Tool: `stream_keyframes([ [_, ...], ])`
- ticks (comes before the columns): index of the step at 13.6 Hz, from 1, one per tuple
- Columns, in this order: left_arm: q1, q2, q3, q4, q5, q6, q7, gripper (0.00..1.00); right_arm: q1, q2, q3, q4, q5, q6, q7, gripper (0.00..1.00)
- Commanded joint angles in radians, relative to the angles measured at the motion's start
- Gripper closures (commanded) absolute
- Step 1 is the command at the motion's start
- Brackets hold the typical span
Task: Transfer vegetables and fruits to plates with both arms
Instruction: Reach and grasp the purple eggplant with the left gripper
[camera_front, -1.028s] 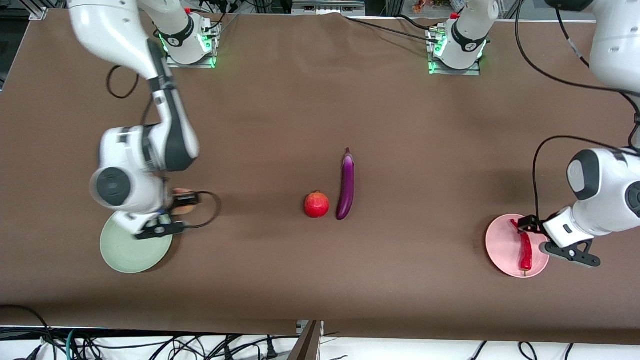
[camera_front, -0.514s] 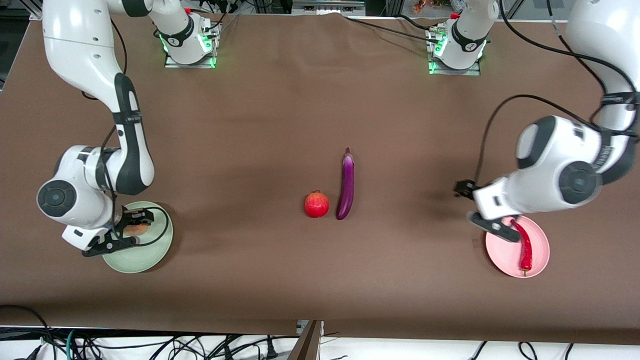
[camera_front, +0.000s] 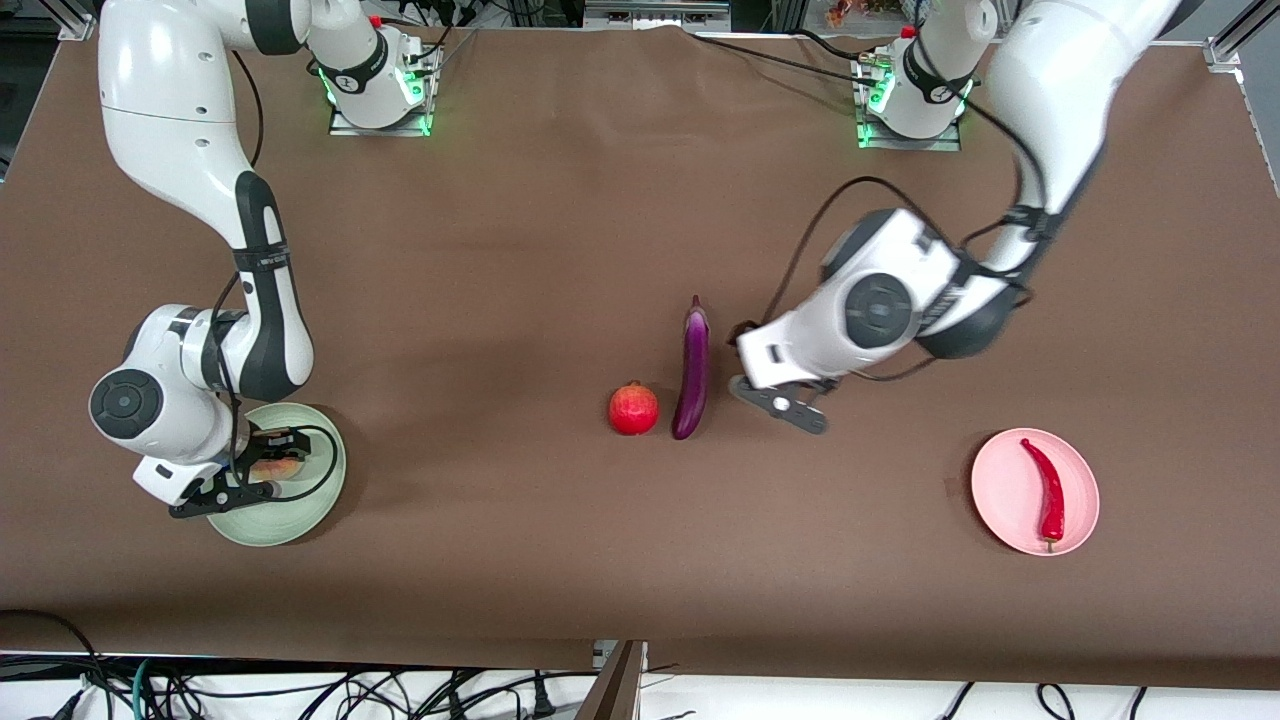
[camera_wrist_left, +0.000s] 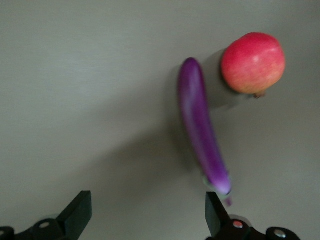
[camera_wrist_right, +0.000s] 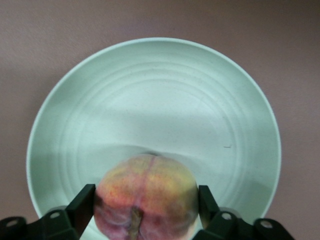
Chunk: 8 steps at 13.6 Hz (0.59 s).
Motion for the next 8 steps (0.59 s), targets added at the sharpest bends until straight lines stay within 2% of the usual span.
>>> stream_keyframes([
  [1,-0.08,0.057,0.033,0.005,0.088,0.094,-0.119,0.0,-0.012,-0.017,0.01,0.006,0.038,0.002,-0.047,0.0],
  [3,-0.155,0.103,0.076,0.0,0.14,0.153,-0.245,0.0,0.017,-0.048,0.014,0.011,0.039,-0.032,-0.043,0.0],
  [6,-0.25,0.14,0.153,-0.001,0.191,0.211,-0.306,0.0,0.046,-0.074,0.016,0.012,0.053,-0.046,-0.032,0.0],
  [8,-0.281,0.169,0.182,-0.003,0.191,0.26,-0.31,0.0,0.092,-0.077,0.021,0.012,0.155,-0.048,0.027,0.0],
])
